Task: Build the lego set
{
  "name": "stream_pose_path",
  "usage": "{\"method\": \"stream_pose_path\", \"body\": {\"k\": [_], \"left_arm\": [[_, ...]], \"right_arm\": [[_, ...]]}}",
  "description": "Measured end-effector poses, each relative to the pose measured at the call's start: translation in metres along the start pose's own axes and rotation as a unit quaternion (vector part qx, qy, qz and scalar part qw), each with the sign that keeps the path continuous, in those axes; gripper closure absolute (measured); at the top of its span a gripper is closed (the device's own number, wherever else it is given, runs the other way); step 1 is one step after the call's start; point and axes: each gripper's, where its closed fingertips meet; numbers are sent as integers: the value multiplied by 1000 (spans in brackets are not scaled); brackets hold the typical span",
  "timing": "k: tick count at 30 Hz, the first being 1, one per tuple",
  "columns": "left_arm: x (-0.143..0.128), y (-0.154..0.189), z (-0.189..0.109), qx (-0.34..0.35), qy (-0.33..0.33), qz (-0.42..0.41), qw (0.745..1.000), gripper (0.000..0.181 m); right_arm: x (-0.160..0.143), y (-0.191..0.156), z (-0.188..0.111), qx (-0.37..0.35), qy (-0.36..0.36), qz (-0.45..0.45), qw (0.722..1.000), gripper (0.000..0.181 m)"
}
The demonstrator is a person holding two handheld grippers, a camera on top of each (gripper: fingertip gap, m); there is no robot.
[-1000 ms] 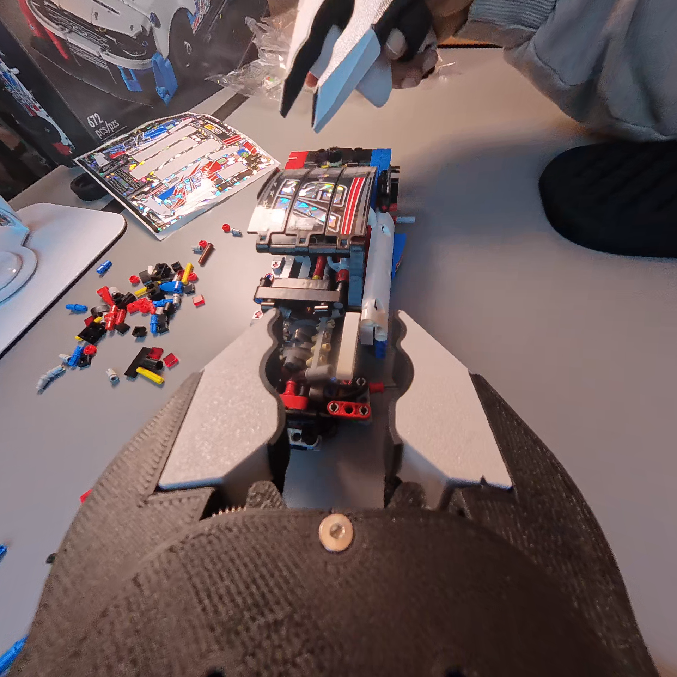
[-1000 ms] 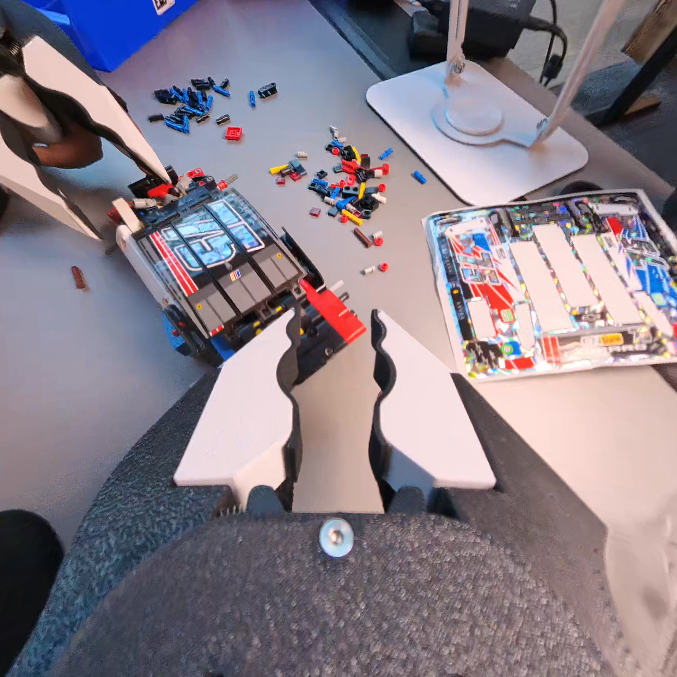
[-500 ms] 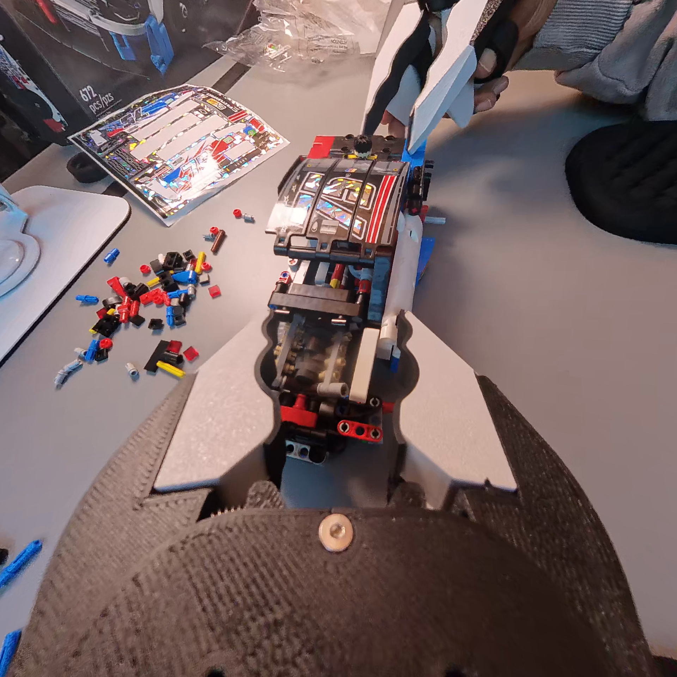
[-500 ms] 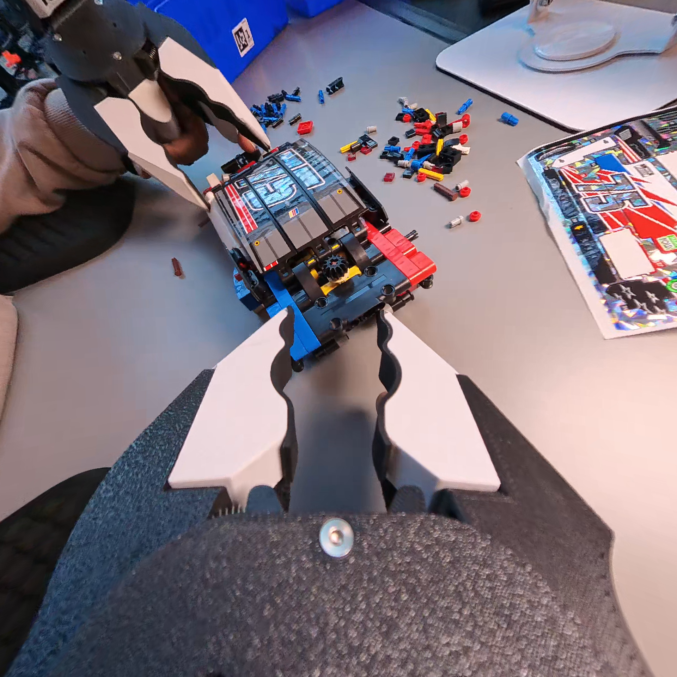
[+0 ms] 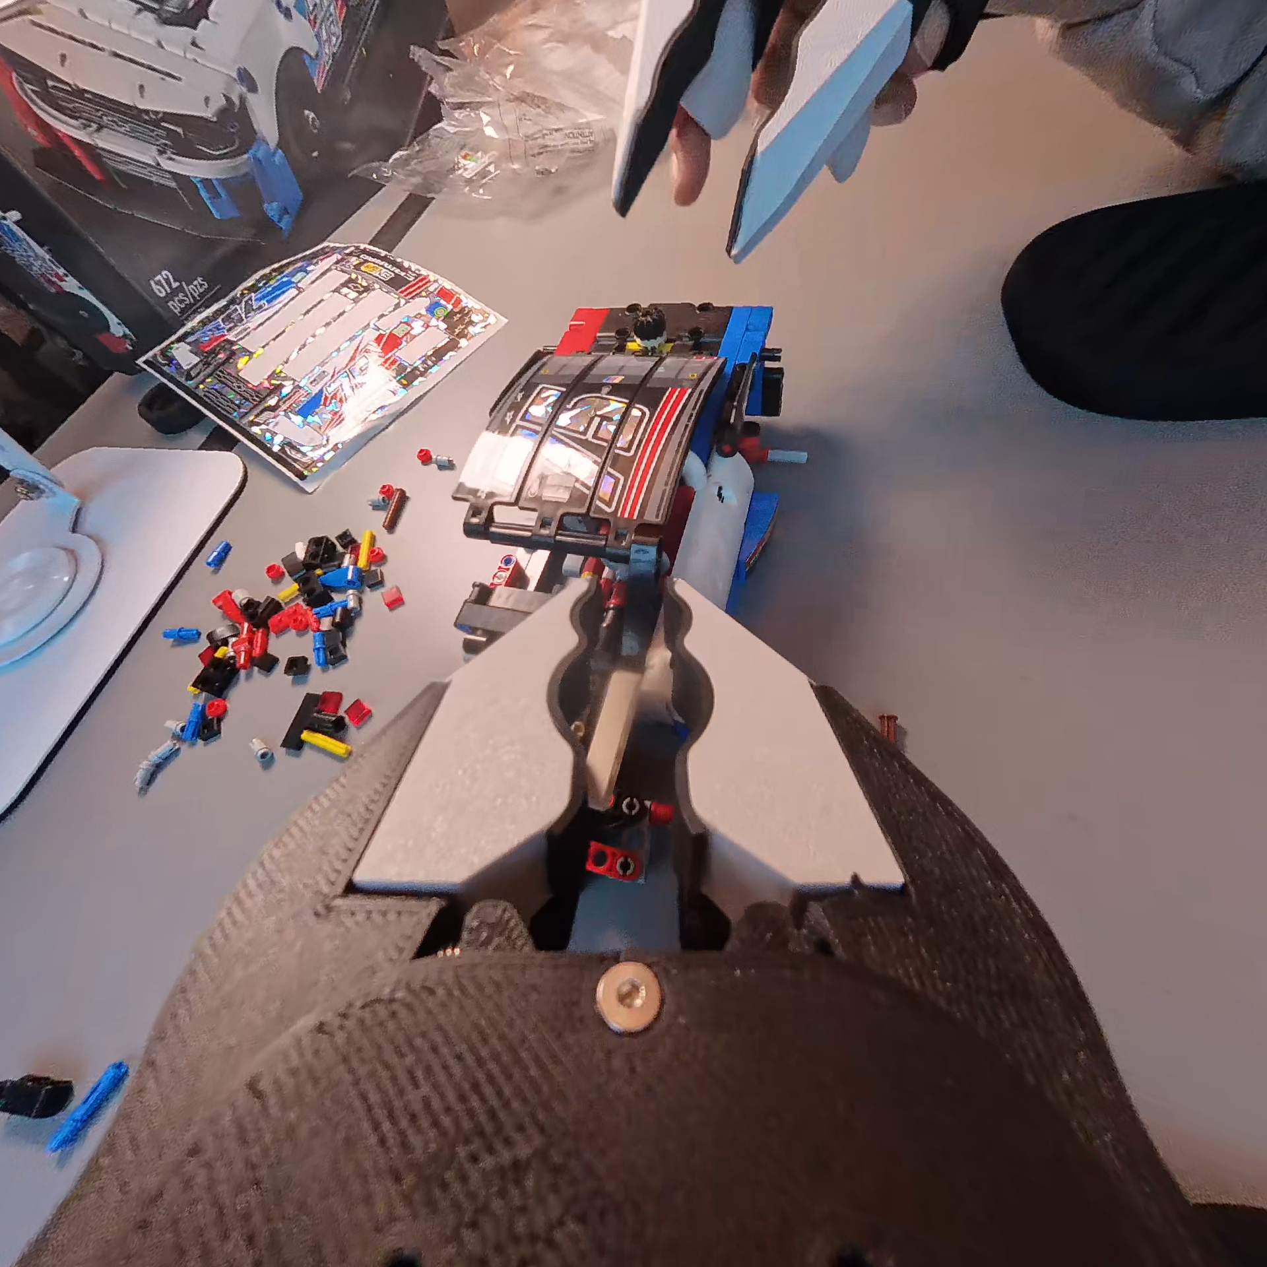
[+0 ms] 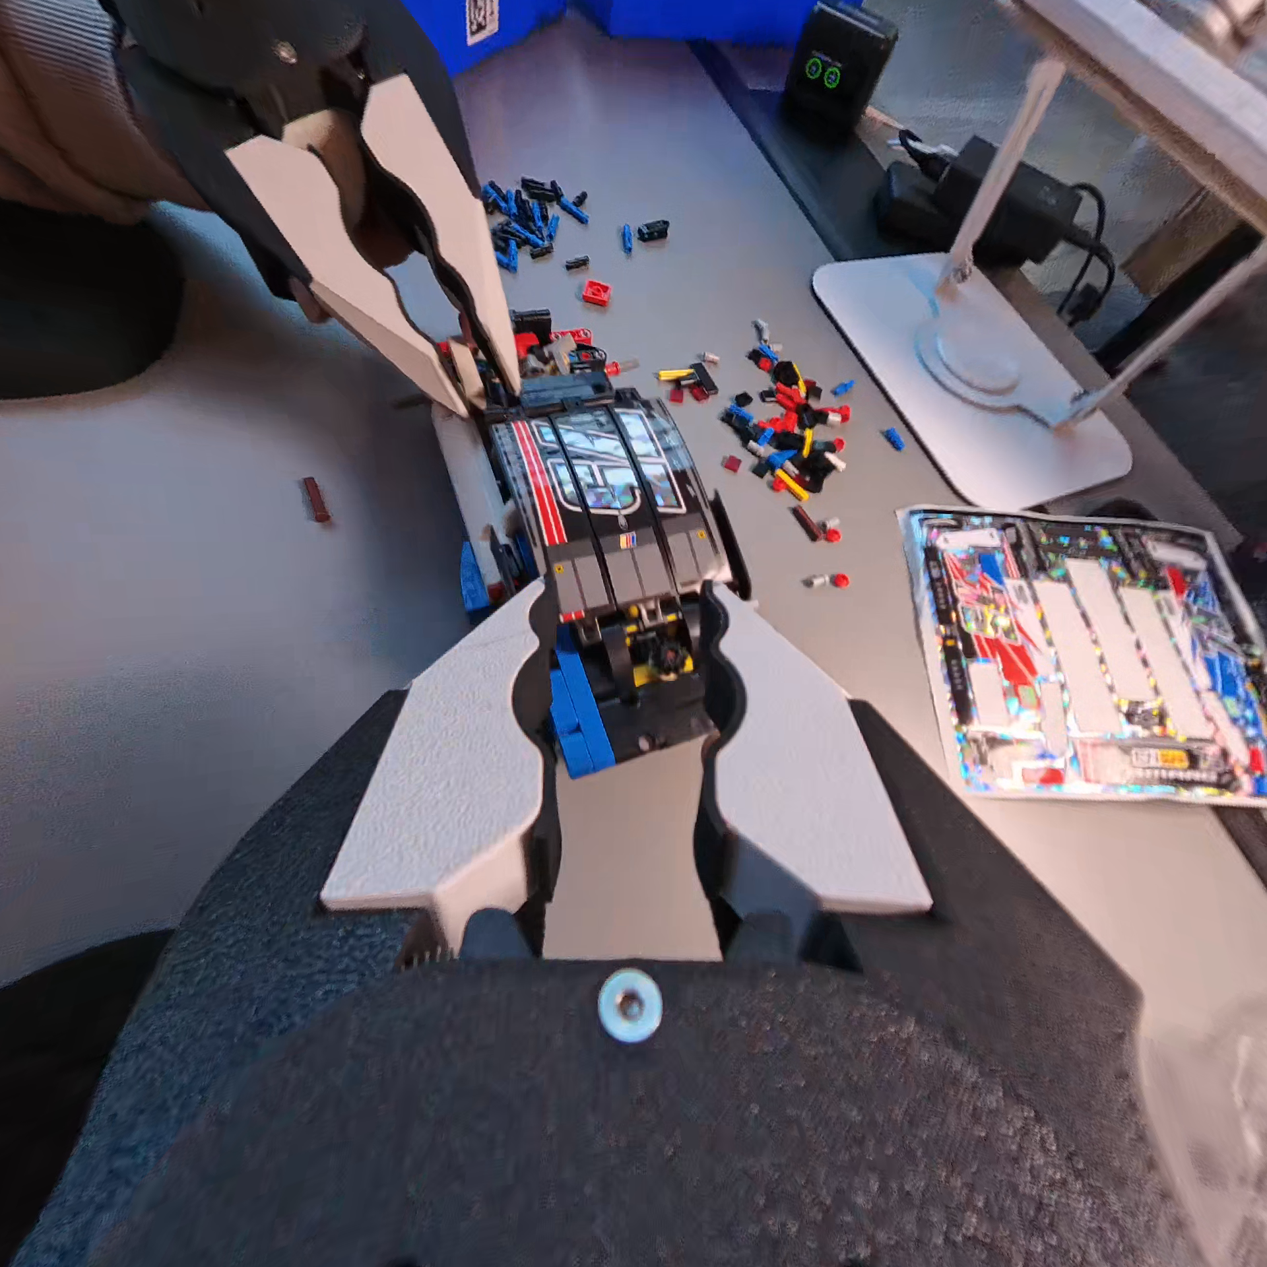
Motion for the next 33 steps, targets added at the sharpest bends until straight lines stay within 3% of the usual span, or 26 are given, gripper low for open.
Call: {"method": "stream_pose_path", "body": {"k": [5,10,22,33], "left_arm": [[0,2,3,2,-9,10,1000,171],[-1,1,3,3,-14,7,1000,161],[1,10,18,-51,-27,-16,998,141],[1,9,13,-56,-17,-25,998,144]], "right_arm": [[32,-24,33,-15,-36,-114,993,137],[30,-26,63,-72,-93,-203,972,131],[19,-27,70,-103,-89,-201,970,139],[21,-27,69,-112,-73,-201,970,144]]}}
Point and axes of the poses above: each gripper's, where its closed fingertips meet, z out along the fingers, x out of its top, y = z × x across the jaws, and after that the axes turned 4 degrees about -y, right-handed
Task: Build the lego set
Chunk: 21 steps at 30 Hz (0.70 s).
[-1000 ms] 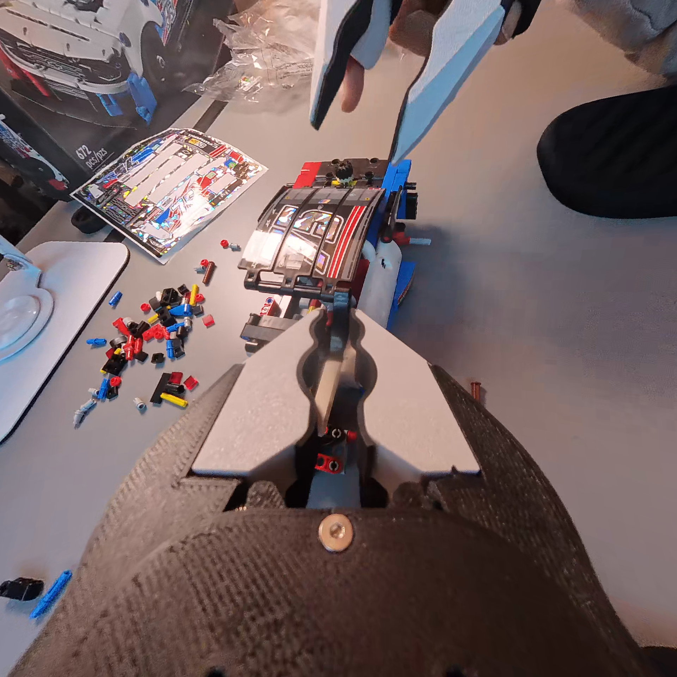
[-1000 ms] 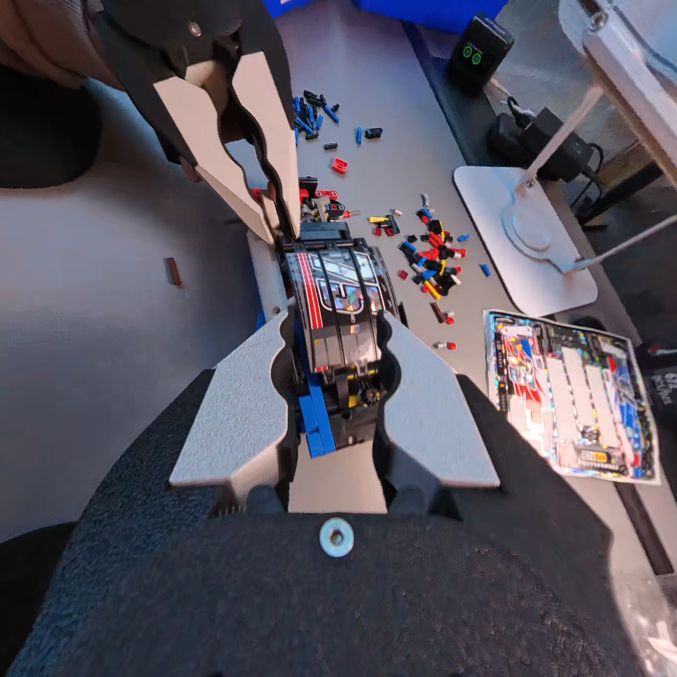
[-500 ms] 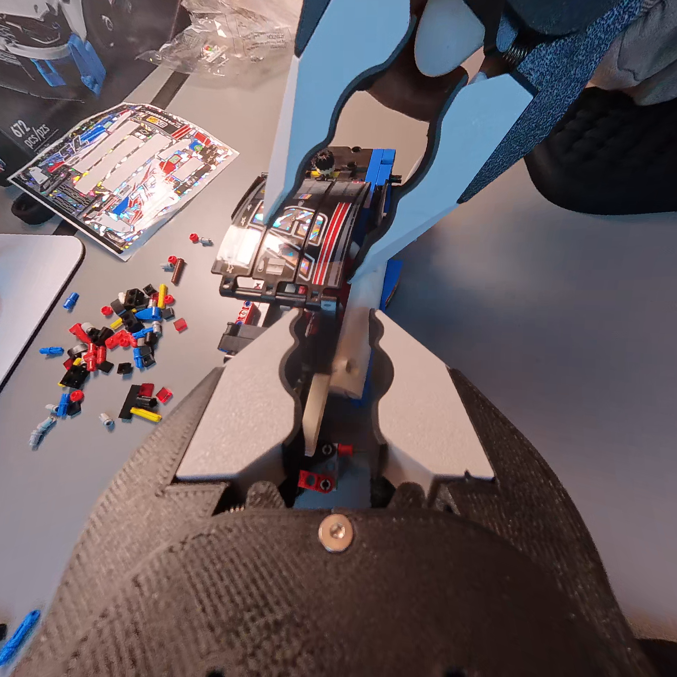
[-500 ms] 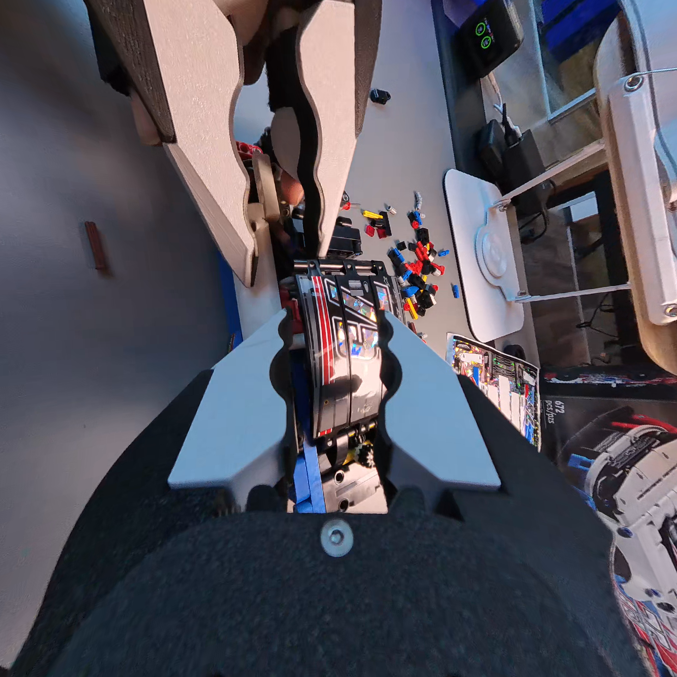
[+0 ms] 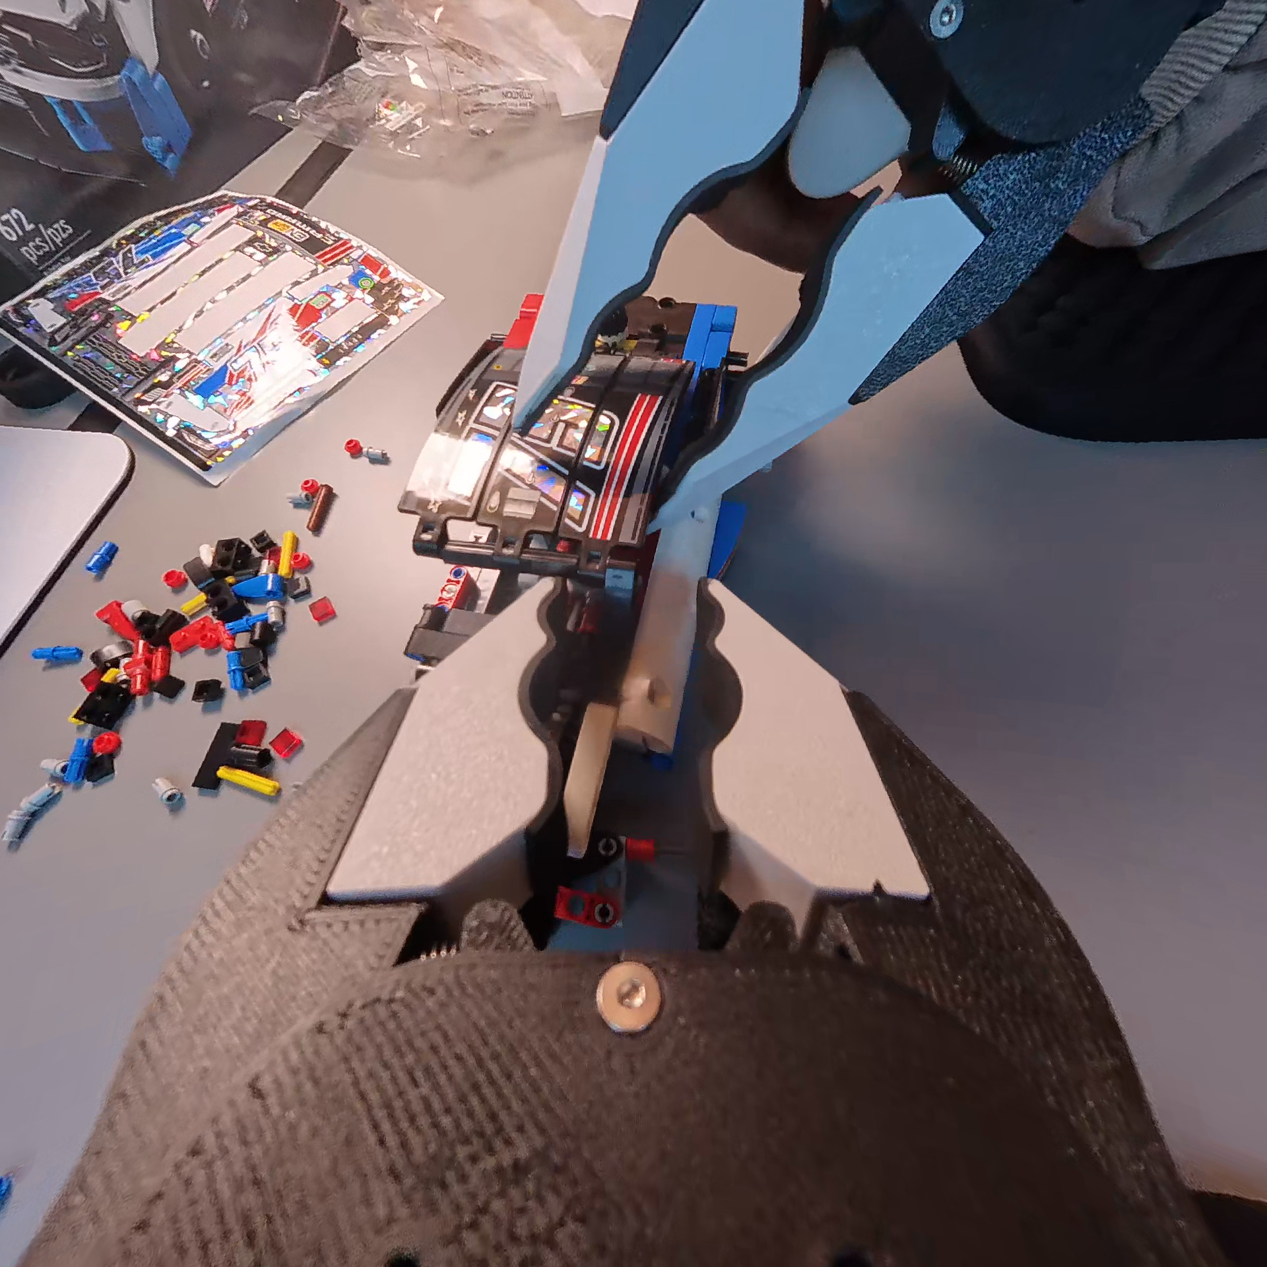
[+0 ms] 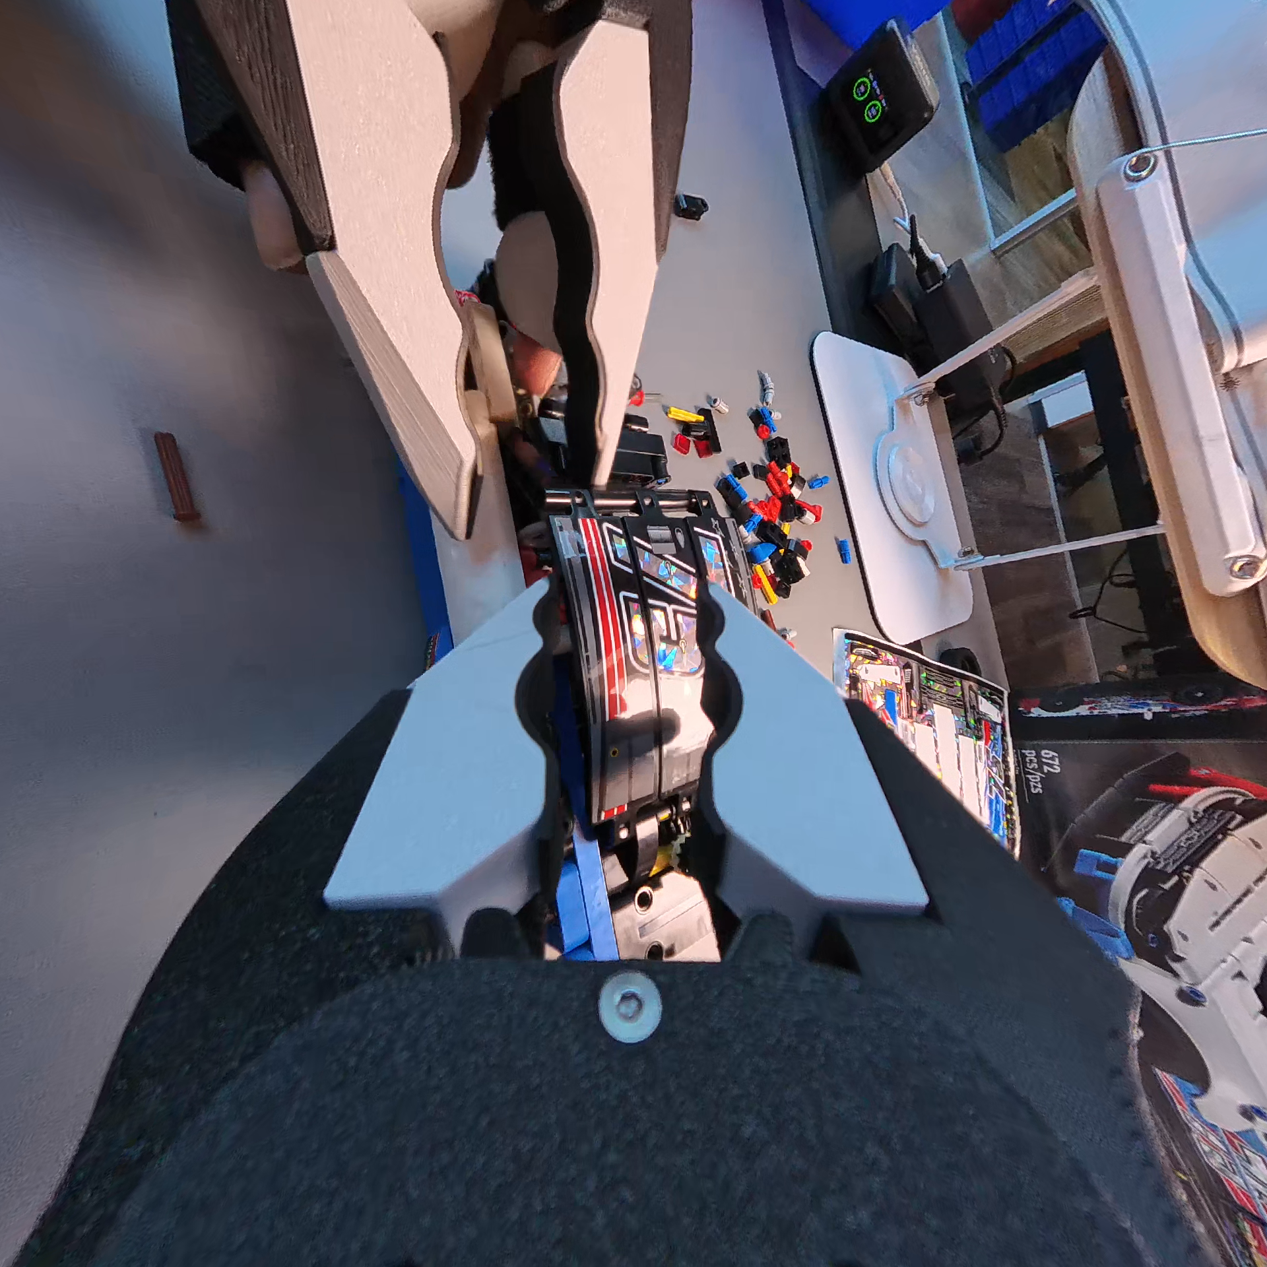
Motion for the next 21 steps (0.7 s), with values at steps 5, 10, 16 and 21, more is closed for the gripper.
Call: {"method": "stream_pose_path", "body": {"k": [5,10,16,21], "left_arm": [[1,2,-1,-5,3,-1,1000,148],[1,1,-2,-5,10,-10,1000,146],[1,2,-2,-7,14,-11,1000,147],[1,1,-2,-4,16,-10,1000,148]], "right_arm": [[2,0,-1,-11,5,-7,1000,146],[2,-2,-1,-19,11,-4,1000,153],[2,-2,-1,-22,14,3,1000,153],[1,-2,-1,-23,15,3,1000,153]]}}
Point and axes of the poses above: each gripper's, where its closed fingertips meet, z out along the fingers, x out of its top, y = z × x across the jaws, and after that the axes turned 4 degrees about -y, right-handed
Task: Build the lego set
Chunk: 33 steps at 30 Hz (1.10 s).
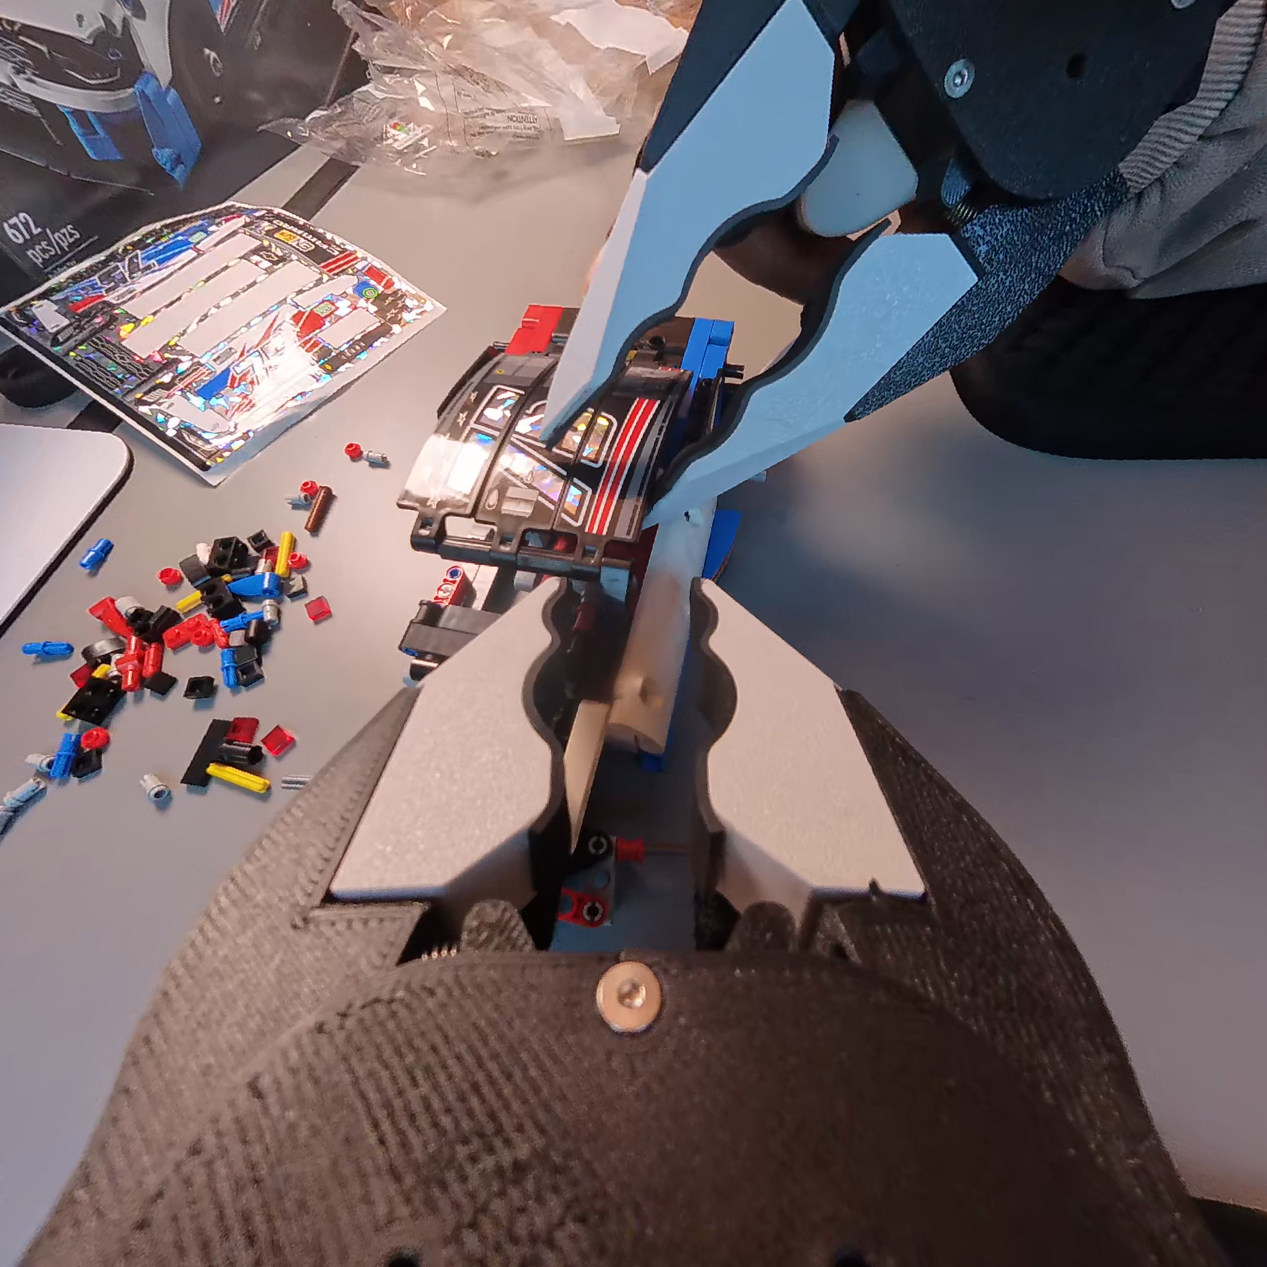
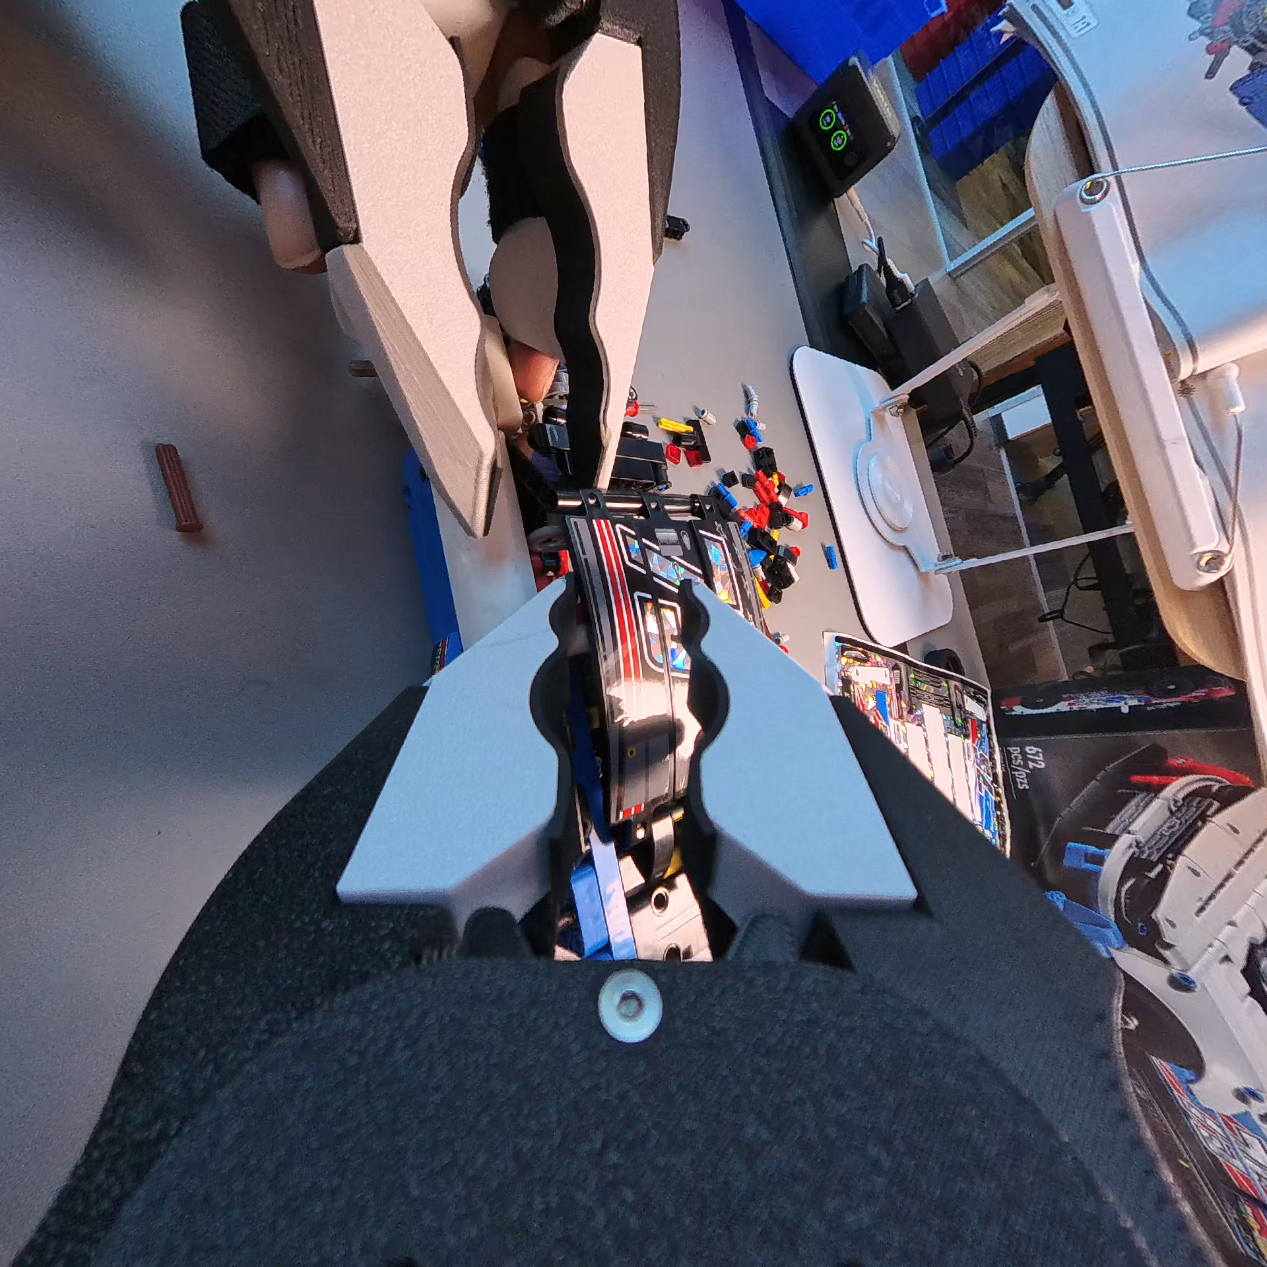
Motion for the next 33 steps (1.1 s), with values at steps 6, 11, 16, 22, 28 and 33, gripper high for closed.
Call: {"method": "stream_pose_path", "body": {"k": [6,11,16,22,28,33], "left_arm": [[0,-3,-1,10,5,2,1000,153],[1,-6,-9,19,3,12,1000,146],[-11,-37,-45,63,-11,7,998,125],[-49,-47,-31,-9,-109,-21,994,98],[-52,-29,-22,5,-148,10,989,113],[-52,-14,-25,54,-166,-49,983,113]], "right_arm": [[0,1,-4,-2,0,3,1000,152],[8,-2,-25,4,19,36,999,151],[1,-46,-39,44,-4,103,994,156],[-46,-53,-19,25,-96,221,970,157],[-68,-28,-17,13,-80,247,966,175],[-69,-12,-8,19,-61,252,966,175]]}}
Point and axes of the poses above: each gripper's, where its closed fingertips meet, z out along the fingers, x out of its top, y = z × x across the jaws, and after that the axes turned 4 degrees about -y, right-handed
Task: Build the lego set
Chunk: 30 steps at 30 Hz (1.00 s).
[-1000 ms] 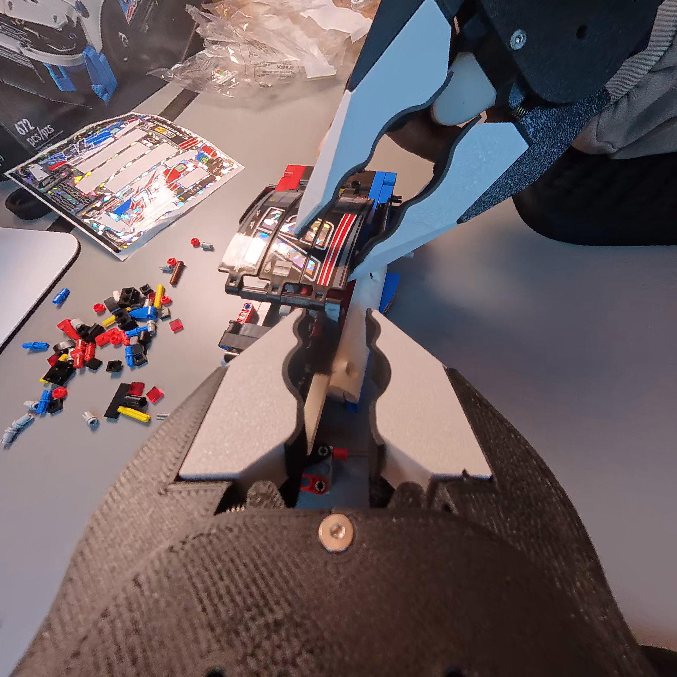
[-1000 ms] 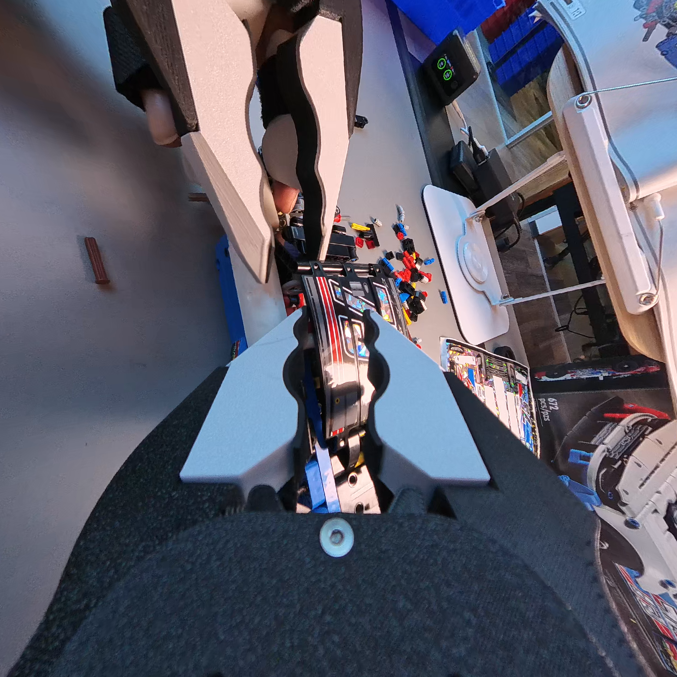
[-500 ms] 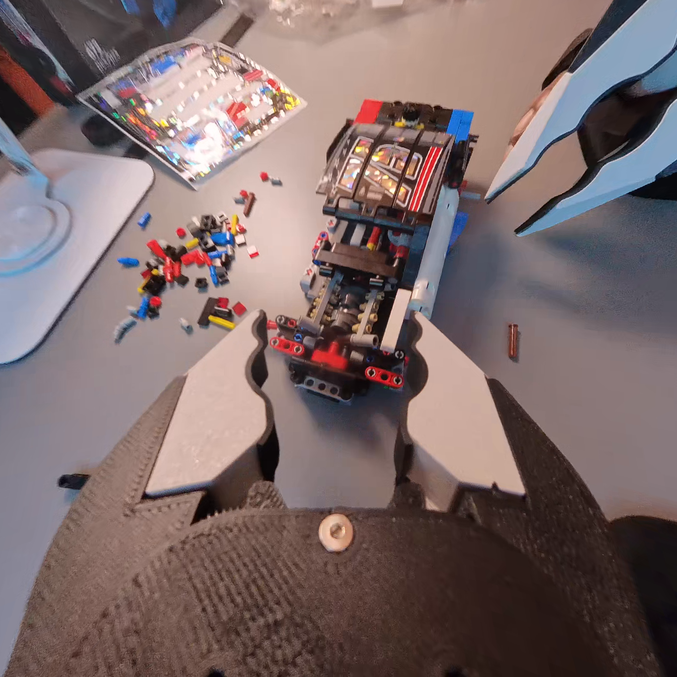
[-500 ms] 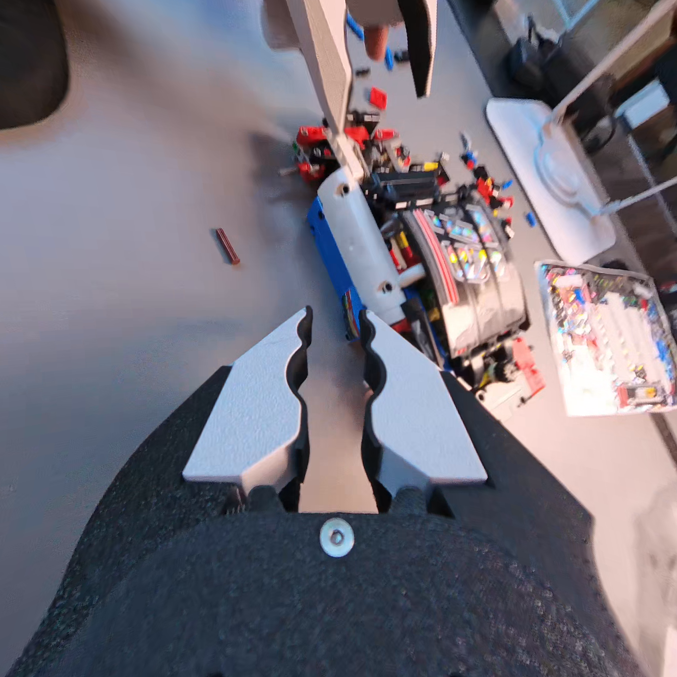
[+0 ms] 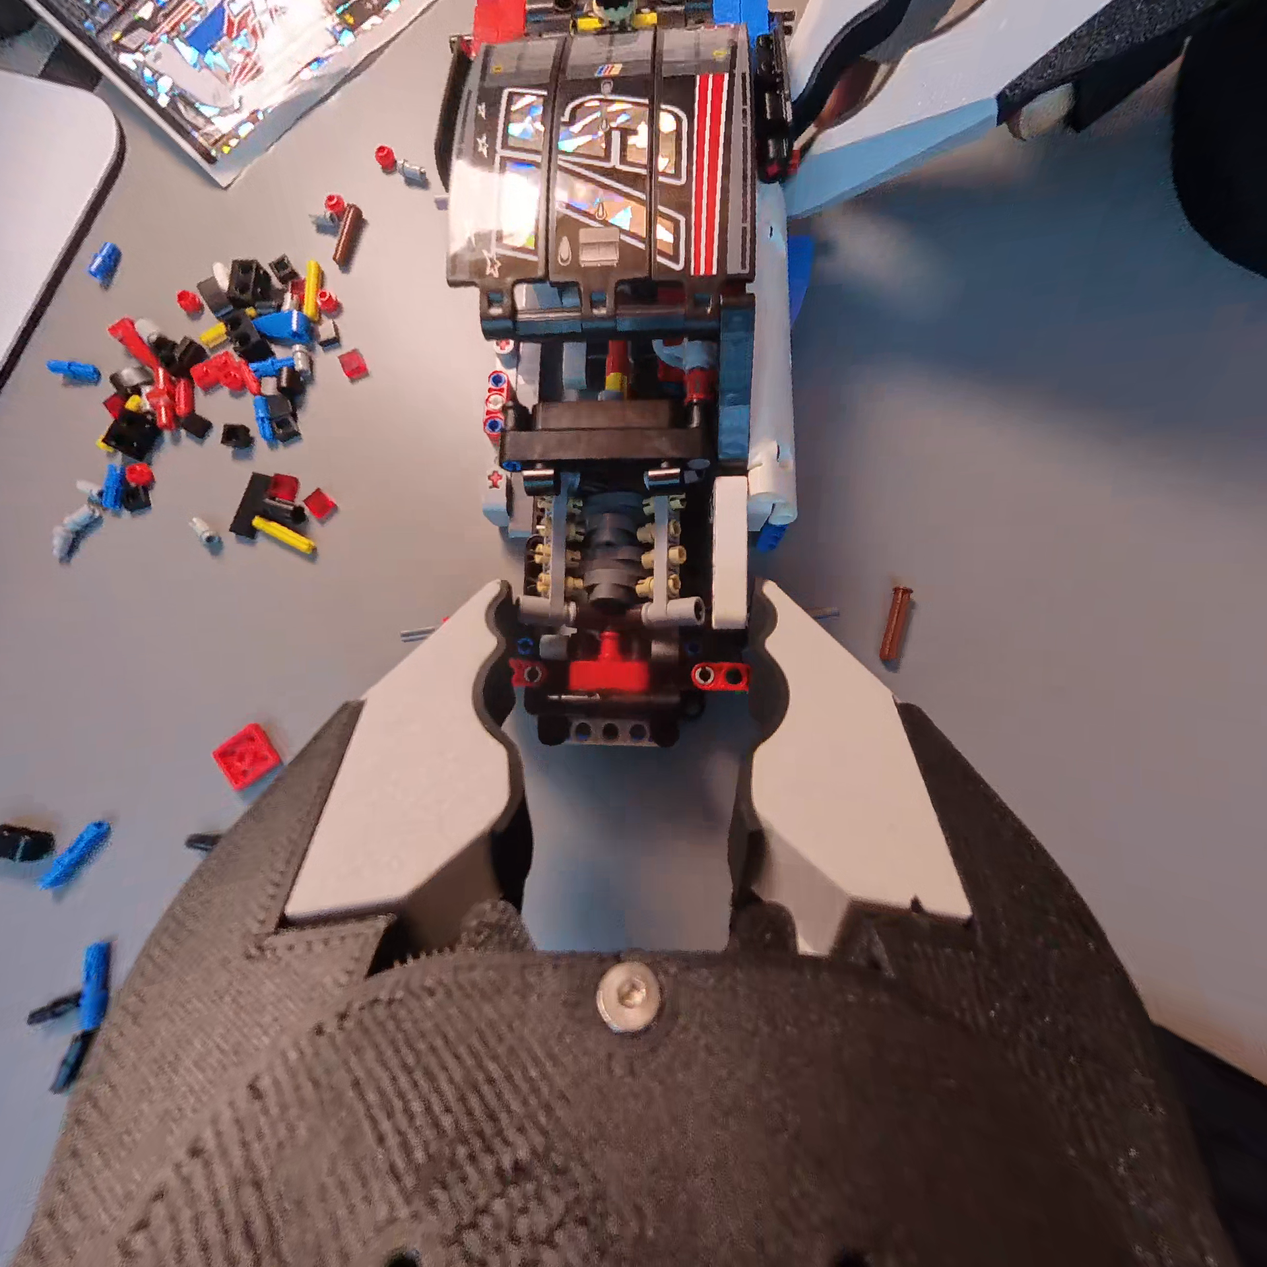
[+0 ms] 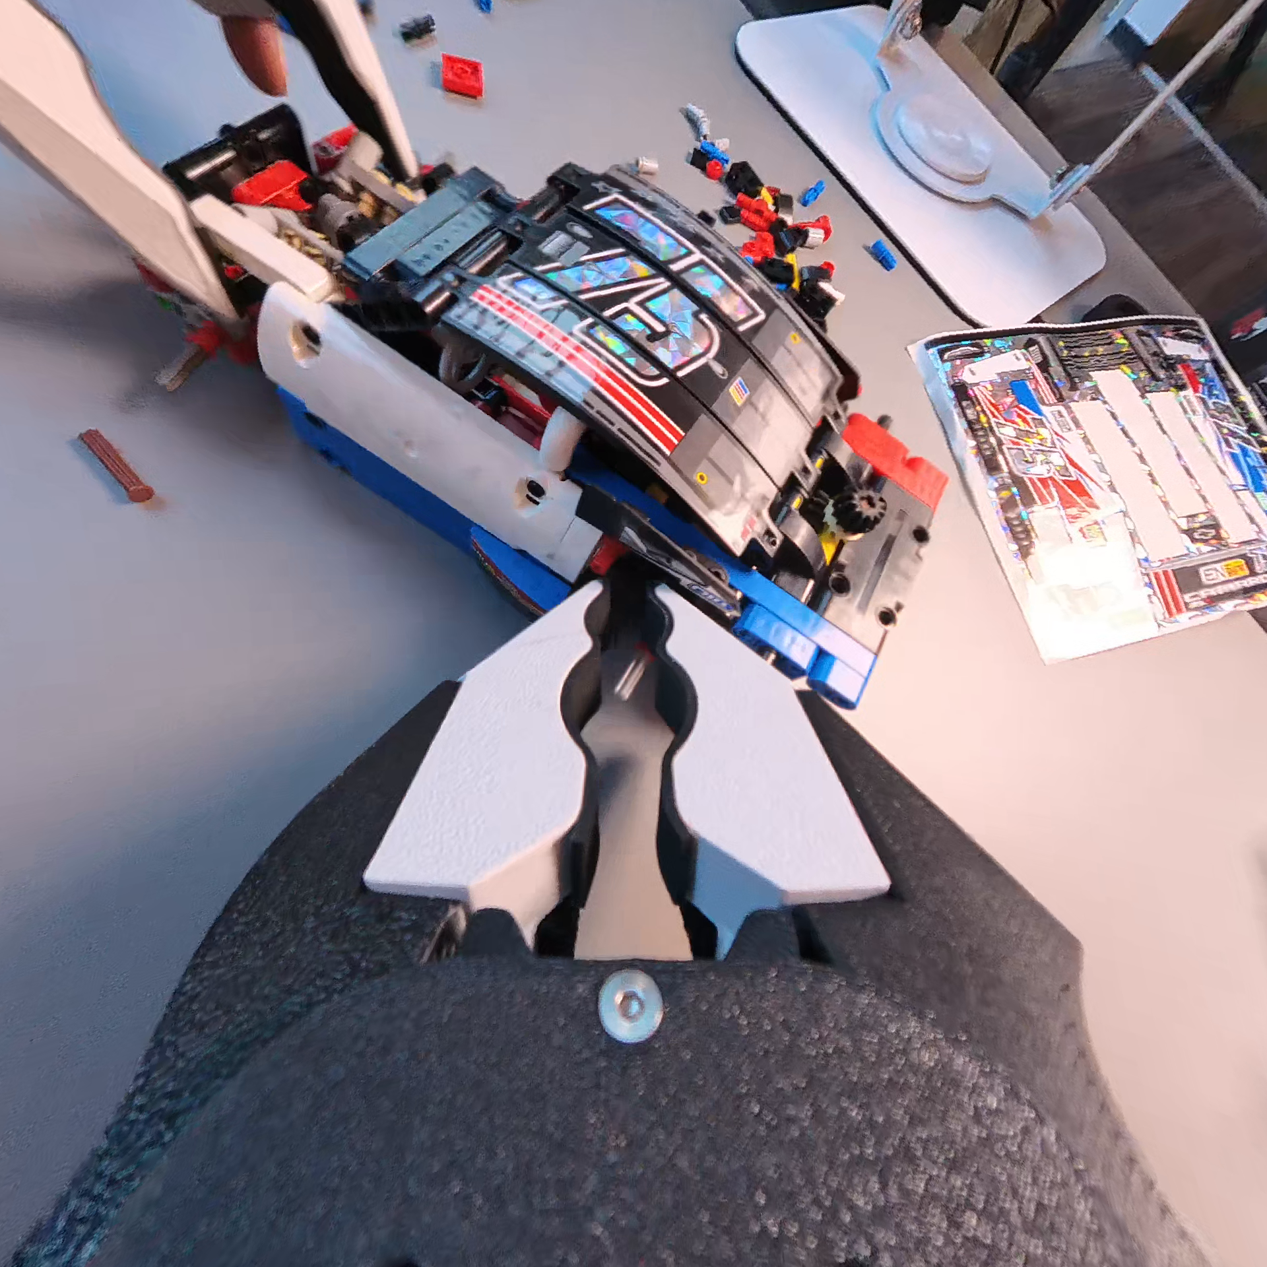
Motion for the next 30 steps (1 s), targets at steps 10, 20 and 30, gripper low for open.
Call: {"method": "stream_pose_path", "body": {"k": [10,20,30], "left_arm": [[12,36,-34,-28,138,-106,984,111],[-3,22,-39,-19,129,-36,991,112],[-16,19,-36,-29,136,-38,990,116]], "right_arm": [[12,-69,-41,108,3,-68,992,170],[24,-131,1,216,-41,-73,973,160],[26,-138,8,240,-87,-63,965,170]]}}
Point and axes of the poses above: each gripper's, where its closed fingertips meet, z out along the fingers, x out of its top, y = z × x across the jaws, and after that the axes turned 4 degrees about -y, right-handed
